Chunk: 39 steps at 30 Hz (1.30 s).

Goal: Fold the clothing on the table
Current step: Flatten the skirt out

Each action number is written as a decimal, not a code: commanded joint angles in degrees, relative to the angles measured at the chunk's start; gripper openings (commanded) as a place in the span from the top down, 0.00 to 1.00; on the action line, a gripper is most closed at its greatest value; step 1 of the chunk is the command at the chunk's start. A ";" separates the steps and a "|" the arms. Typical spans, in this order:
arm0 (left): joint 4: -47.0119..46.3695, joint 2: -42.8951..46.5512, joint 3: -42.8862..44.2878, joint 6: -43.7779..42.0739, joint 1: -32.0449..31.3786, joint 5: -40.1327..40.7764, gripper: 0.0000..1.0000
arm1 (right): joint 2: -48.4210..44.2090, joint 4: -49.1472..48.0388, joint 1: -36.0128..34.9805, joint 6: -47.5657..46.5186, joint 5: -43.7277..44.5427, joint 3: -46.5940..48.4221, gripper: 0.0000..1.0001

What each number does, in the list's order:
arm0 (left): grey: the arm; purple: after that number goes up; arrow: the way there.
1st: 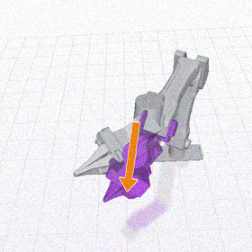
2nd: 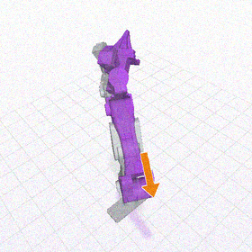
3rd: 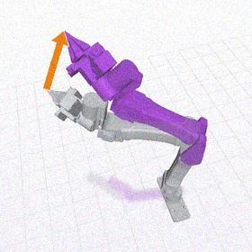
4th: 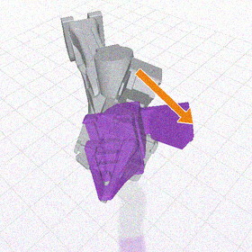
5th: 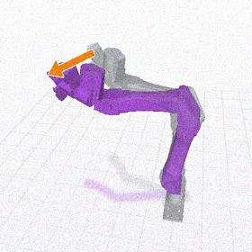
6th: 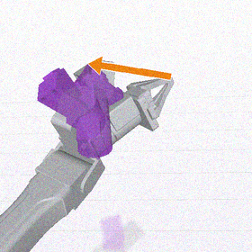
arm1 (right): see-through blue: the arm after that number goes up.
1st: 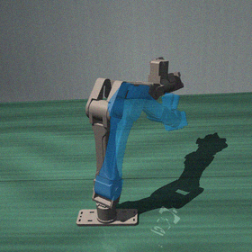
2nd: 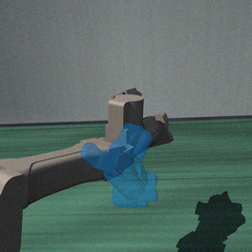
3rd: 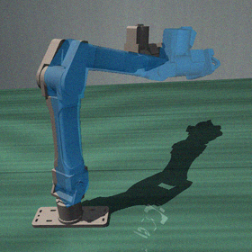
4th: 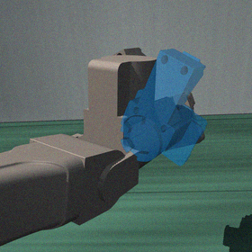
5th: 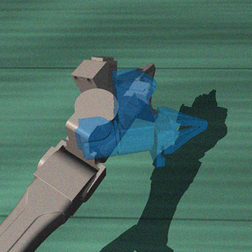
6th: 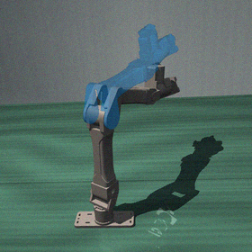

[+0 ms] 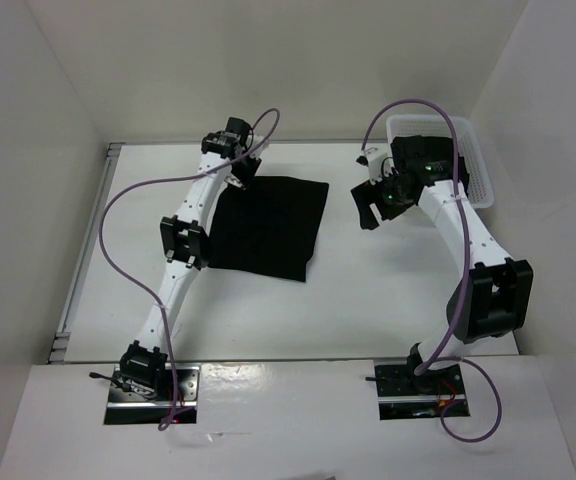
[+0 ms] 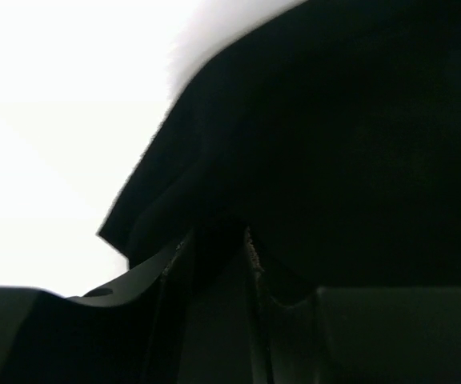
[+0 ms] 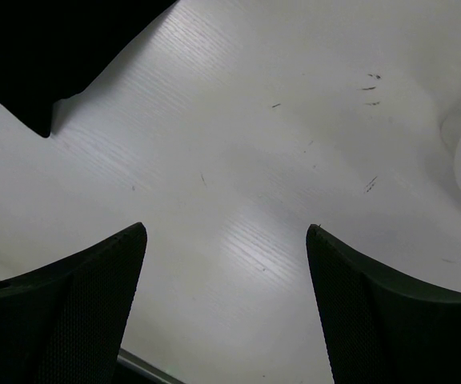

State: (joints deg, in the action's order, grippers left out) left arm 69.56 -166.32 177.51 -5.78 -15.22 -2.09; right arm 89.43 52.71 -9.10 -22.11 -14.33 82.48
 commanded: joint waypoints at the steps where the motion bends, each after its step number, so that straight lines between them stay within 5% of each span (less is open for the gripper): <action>1: 2.33 -0.06 2.14 -0.72 -0.33 -3.80 0.63 | 0.31 0.91 0.31 0.40 -0.88 2.78 0.15; 9: -0.65 4.95 2.14 -0.72 -0.33 -3.02 0.46 | 1.45 0.91 0.31 0.40 -1.41 2.78 0.15; 17: -3.02 7.85 2.14 0.33 -0.33 -2.40 0.40 | 1.98 0.91 0.31 0.40 -1.41 3.30 0.15; 39: -9.00 -1.02 2.14 -0.20 -1.39 5.77 0.43 | 6.37 1.43 0.31 0.40 -1.41 4.97 0.15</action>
State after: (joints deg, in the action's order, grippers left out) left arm 62.28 -165.71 178.14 -5.82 -16.14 1.17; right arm 95.26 53.58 -9.10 -21.98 -14.90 84.88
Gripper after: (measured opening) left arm 0.572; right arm 0.849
